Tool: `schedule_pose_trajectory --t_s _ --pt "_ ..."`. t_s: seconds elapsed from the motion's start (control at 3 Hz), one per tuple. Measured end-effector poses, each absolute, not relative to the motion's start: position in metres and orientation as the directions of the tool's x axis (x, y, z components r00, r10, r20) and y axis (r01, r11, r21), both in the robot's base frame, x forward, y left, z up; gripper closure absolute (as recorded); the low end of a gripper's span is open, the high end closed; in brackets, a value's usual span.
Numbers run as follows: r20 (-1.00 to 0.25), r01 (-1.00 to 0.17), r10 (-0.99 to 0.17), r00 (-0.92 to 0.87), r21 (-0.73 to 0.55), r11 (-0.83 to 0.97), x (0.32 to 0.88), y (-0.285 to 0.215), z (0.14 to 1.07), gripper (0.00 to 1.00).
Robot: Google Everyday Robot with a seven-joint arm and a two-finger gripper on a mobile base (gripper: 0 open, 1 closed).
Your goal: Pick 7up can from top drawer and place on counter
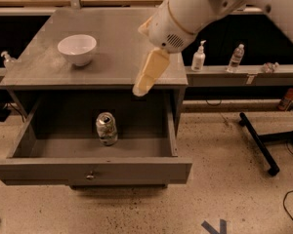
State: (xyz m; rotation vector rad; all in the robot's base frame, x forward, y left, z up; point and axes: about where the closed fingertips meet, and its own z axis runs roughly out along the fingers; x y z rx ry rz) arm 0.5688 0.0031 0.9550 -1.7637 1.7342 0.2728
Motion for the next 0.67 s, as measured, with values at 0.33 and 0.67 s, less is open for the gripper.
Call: schedule_pose_trajectory --t_s 0.33,0.67 --pt "-0.611 -0.96 -0.784 0.113 -0.272 0.074 0.572 0.037 0.914 0.0" --pt "-0.641 -0.969 -0.758 0.119 -0.243 0.054 0.572 0.07 0.873 0.0"
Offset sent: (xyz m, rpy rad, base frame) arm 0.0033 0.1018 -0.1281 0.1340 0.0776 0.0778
